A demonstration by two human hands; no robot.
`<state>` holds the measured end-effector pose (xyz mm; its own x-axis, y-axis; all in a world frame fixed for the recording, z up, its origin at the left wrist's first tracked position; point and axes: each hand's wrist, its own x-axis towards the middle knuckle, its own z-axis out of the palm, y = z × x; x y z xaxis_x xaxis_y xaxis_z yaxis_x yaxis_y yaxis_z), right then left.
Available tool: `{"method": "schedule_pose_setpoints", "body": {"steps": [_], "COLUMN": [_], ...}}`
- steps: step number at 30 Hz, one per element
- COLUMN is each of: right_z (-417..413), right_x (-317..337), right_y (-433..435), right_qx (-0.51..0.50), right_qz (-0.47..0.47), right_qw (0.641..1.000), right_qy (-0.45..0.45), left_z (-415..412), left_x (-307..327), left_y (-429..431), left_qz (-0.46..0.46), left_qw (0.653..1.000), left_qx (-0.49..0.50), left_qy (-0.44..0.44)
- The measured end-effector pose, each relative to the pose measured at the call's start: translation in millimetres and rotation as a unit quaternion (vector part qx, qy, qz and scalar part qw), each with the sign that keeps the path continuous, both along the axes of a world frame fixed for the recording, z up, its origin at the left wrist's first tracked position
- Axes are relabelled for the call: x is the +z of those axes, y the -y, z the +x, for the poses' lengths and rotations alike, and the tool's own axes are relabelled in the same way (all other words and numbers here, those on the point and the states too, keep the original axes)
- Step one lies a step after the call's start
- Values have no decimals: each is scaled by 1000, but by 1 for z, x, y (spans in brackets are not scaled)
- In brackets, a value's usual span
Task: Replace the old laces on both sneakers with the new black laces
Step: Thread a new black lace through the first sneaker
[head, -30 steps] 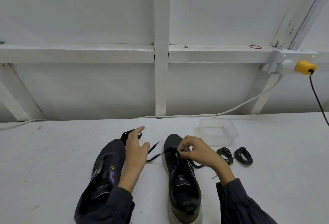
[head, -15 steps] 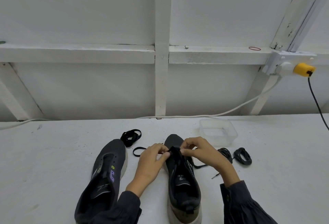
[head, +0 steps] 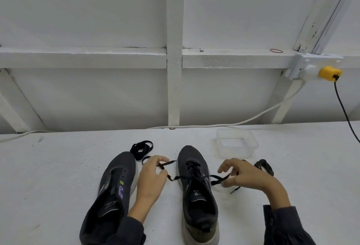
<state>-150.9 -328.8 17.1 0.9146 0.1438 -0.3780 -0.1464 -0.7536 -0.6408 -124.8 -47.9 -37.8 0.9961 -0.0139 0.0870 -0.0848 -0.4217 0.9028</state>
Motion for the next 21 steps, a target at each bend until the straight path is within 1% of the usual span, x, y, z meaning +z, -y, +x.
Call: {"method": "schedule_pose_setpoints", "body": {"steps": [2, 5, 7, 12, 15, 18, 21], "right_z": [0, 0, 1, -2, -3, -4, -6], "right_x": [-2, -4, -5, -4, -3, -6, -12], "right_y": [-10, -29, -38, -39, -38, -38, -35], "right_qx": [10, 41, 65, 80, 79, 59, 46], "right_qz": [22, 105, 127, 148, 165, 213, 222], "right_qw": [999, 990, 985, 980, 977, 973, 972], "right_qy": [39, 86, 100, 105, 106, 70, 58], "left_z": [-6, -13, -18, -22, -21, -20, -18], "left_x": [7, 14, 14, 15, 15, 14, 12], "left_y": [5, 15, 19, 18, 17, 16, 12], "left_qz": [-1, 4, 8, -34, -26, -13, 6], "left_qw": [997, 985, 978, 976, 976, 977, 977], "left_qx": [-67, -168, -199, -206, -206, -207, -207], "left_qy": [34, 45, 59, 66, 63, 56, 41]}}
